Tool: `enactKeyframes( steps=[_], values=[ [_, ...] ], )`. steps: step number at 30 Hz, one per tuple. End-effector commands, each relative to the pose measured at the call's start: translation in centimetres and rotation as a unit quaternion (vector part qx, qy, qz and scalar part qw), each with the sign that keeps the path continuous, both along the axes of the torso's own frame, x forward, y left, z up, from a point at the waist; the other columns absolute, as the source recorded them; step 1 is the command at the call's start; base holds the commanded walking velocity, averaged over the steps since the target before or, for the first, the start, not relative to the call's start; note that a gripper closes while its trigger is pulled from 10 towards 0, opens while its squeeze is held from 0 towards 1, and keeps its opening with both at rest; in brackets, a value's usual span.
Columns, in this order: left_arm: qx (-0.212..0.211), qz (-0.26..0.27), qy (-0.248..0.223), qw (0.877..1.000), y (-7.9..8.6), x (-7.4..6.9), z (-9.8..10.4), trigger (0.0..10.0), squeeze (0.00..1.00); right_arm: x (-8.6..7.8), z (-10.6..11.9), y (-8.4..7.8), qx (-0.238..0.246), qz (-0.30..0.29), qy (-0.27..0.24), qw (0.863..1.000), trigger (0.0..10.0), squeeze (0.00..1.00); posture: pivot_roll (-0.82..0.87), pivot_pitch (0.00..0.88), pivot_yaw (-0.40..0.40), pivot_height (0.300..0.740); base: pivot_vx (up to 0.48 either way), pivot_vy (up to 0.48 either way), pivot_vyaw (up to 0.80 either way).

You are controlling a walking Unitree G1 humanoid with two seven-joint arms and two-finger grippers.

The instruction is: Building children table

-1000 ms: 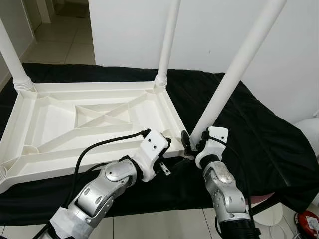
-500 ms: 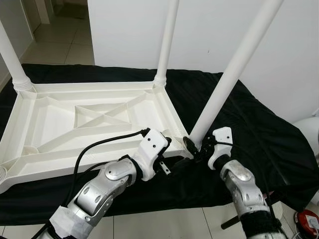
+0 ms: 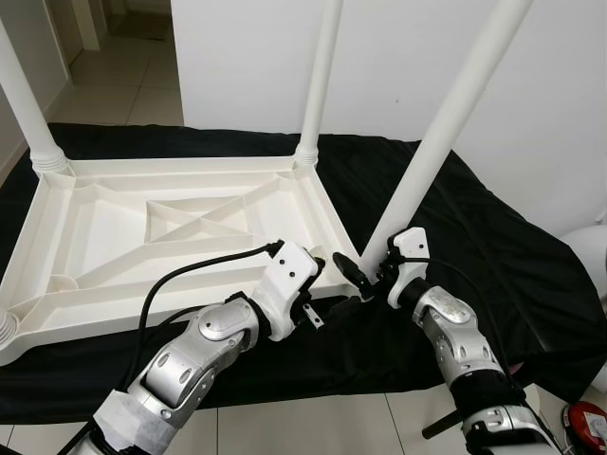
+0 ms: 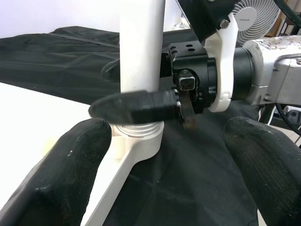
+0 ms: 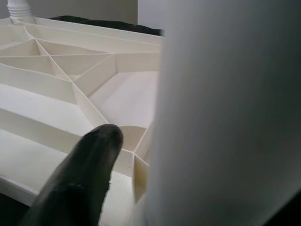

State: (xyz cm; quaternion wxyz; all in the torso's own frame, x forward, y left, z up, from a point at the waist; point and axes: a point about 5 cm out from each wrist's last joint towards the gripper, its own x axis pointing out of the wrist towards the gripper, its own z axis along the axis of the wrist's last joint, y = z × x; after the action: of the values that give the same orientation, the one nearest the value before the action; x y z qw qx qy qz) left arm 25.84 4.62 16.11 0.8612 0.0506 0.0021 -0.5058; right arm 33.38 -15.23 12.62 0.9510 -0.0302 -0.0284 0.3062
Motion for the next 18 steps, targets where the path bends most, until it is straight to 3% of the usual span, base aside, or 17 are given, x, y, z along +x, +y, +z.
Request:
enactKeyframes(
  steps=[1,2,13,14,16,17,18],
  values=[
    [0.005,-0.064,0.000,0.998,-0.4,-0.5,0.3,10.0,0.00,0.1,-0.5,0.1,-0.016,0.017,0.010,1.000,2.0,0.00,0.01,0.000,-0.085,0.740,0.000,0.000,0.00],
    [0.006,-0.063,0.000,0.998,-0.3,-0.5,0.3,10.0,0.00,0.2,-0.9,0.0,-0.024,0.021,0.020,0.999,0.0,0.00,0.01,0.000,-0.087,0.740,0.000,0.000,0.00],
    [0.004,-0.061,0.001,0.998,-0.3,-0.5,0.4,10.0,0.00,-0.1,-2.3,-1.4,-0.037,0.023,0.048,0.998,0.0,0.00,0.01,0.000,-0.082,0.740,0.000,0.000,0.00],
    [0.004,-0.063,0.001,0.998,-0.3,-0.5,0.4,10.0,0.00,-0.1,-2.4,-1.5,-0.039,0.016,0.049,0.998,8.2,0.00,0.00,0.000,-0.079,0.740,0.000,0.000,0.00],
    [0.004,-0.063,0.001,0.998,-0.4,-0.5,0.4,10.0,0.00,0.0,-2.5,-1.6,-0.041,0.011,0.049,0.998,8.2,0.00,0.00,0.000,-0.079,0.740,0.000,0.000,0.00],
    [0.004,-0.064,0.001,0.998,-0.4,-0.5,0.4,10.0,0.00,0.0,-2.5,-1.6,-0.040,0.006,0.049,0.998,10.0,0.00,0.00,0.000,-0.076,0.740,0.000,0.000,0.00],
    [0.004,-0.064,0.001,0.998,-0.4,-0.5,0.4,10.0,0.00,0.0,-2.5,-1.6,-0.040,0.006,0.049,0.998,10.0,0.00,0.00,0.000,-0.076,0.740,0.000,0.000,0.00]
  ],
)
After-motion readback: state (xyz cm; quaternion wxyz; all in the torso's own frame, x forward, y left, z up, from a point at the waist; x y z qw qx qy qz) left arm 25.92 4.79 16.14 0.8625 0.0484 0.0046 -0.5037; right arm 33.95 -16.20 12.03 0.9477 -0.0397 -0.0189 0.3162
